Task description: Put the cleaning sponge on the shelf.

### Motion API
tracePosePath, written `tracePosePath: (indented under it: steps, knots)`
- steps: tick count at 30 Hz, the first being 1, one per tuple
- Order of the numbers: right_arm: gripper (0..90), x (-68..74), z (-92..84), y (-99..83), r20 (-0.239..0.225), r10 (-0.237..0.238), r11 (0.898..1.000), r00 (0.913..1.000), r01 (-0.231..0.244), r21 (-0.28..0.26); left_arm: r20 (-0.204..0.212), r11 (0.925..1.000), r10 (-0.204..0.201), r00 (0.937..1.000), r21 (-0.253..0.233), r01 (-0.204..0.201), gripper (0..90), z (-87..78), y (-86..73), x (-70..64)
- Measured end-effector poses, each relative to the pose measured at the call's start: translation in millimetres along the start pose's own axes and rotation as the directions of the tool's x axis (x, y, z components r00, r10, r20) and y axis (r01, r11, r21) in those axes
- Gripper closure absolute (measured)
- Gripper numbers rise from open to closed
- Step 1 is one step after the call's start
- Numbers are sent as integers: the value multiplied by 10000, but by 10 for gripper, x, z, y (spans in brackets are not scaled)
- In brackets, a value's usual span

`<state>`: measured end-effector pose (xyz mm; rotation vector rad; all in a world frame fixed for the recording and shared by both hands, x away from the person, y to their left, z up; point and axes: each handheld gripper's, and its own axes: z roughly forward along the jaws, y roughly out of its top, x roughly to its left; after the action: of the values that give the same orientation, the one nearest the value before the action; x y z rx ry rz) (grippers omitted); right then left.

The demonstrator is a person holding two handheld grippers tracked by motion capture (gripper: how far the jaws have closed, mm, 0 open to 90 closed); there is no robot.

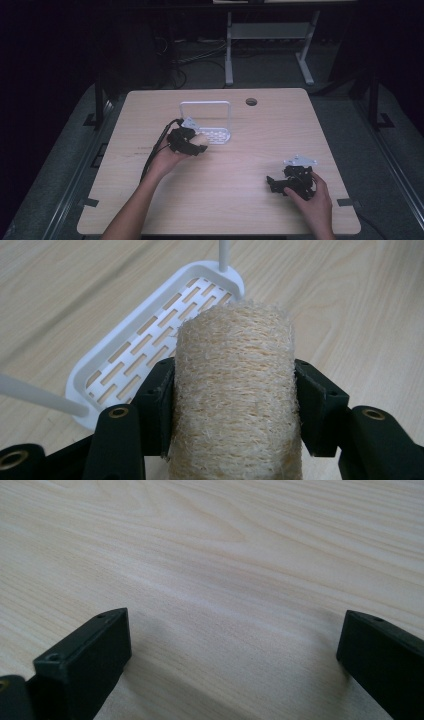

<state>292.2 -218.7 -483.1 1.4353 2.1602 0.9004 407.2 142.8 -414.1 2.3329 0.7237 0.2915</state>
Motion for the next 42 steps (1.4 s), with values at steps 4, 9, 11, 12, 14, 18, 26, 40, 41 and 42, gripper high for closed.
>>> tracePosePath:
  steps: [4, 9, 11, 12, 14, 18, 26, 40, 41, 42]
  knots:
    - [5, 1, -1, 0, 0, 4, 10000, 10000, -4, 6, 48, 10000, -9, 10000, 41, 9, 418, 46, 28, 11]
    - [5, 1, -1, 0, -1, 8, 10000, 10000, -8, 7, 40, 9999, -78, 10000, 136, 77, 418, 146, 60, 23]
    - [6, 1, -1, 1, -3, 9, 10000, 10000, -9, 8, -40, 9997, -4, 10000, 227, 4, 418, 215, 96, 54]
    - [5, 1, -1, 0, 1, 9, 10000, 10000, -9, 7, -30, 9998, -66, 10000, 197, 67, 418, 242, 105, 60]
    - [5, 1, 0, 0, -1, 12, 10000, 10000, -12, 4, -37, 9998, -100, 9999, 178, 101, 418, 260, 114, 67]
    - [6, 1, 0, 0, -2, 6, 10000, 10000, -6, 3, -13, 9993, -163, 9999, 337, 163, 418, 359, 169, 88]
    - [5, 1, 0, 0, -1, -2, 10000, 10000, 2, 2, -84, 9986, -174, 9998, 492, 178, 418, 497, 254, 127]
    - [6, 2, 0, 1, -6, 2, 10000, 10000, -2, 1, -242, 9957, -59, 9997, 925, 81, 417, 708, 356, 189]
    - [6, 2, 0, 1, -6, -8, 10000, 10000, 8, 1, -220, 9954, -92, 9997, 951, 112, 417, 720, 359, 188]
    - [6, 2, 0, 1, -6, -8, 10000, 10000, 8, 1, -220, 9954, -92, 9997, 951, 112, 417, 720, 359, 188]
